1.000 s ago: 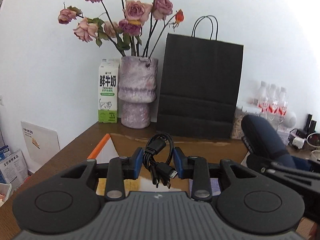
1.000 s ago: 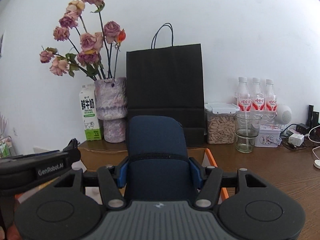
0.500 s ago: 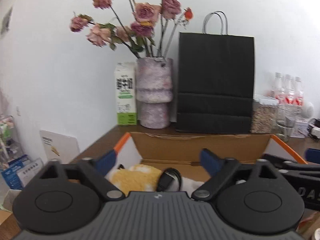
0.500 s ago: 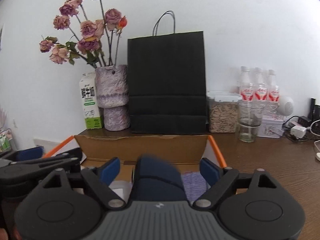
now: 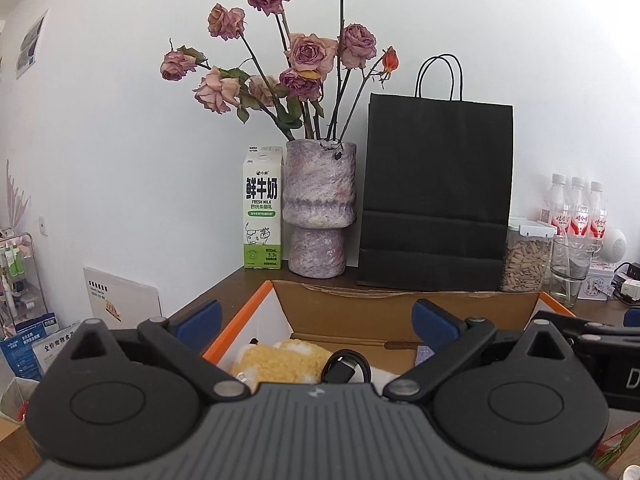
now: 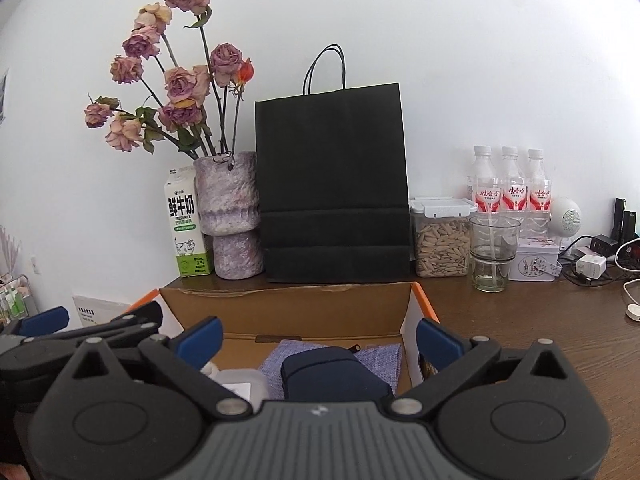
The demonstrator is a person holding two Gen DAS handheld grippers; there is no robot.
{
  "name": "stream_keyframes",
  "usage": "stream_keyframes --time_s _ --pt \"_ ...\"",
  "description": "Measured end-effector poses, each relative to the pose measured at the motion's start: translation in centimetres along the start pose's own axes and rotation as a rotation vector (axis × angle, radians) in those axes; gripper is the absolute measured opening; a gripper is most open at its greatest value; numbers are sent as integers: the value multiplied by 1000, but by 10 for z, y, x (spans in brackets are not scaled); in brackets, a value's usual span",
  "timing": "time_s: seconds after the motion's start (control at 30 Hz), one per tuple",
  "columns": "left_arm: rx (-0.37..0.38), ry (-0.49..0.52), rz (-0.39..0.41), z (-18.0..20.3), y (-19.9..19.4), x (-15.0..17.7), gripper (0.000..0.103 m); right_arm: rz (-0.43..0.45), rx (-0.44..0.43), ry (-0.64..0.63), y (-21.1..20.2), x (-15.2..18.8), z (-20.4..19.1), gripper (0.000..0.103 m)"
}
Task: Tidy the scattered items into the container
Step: 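Carry the blue case and black cable into the box and open both tools, then withdraw both tools from the box toward the yellow block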
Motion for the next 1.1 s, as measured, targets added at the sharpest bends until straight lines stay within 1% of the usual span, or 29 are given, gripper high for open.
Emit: stream_keyframes --time_s 0.3,0.5,0.7,0.8,1.1 --pt "12 -7 16 -3 -8 -1 103 28 -11 -11 -14 -2 -5 103" --pt "36 -9 32 -6 -22 -3 103 56 -20 -39 -32 -3 -11 103" --pt "79 0 18 -12 -37 1 103 72 -24 -73 -49 1 -17 103" --pt "93 23 11 -11 -41 6 103 70 -25 -94 -56 7 -18 103" --pt "148 95 -56 -11 -49 28 103 18 -40 -140 -64 29 -19 103"
Point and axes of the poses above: each gripper's, at about its wrist camera, not at the fingertips, and y roughly the way its jaws point, z to its right, x to its underside, the point moved 8 cm from there along y, roughly the way its jaws point, and after that the axes turned 9 degrees about -z, right-handed, at the moved point
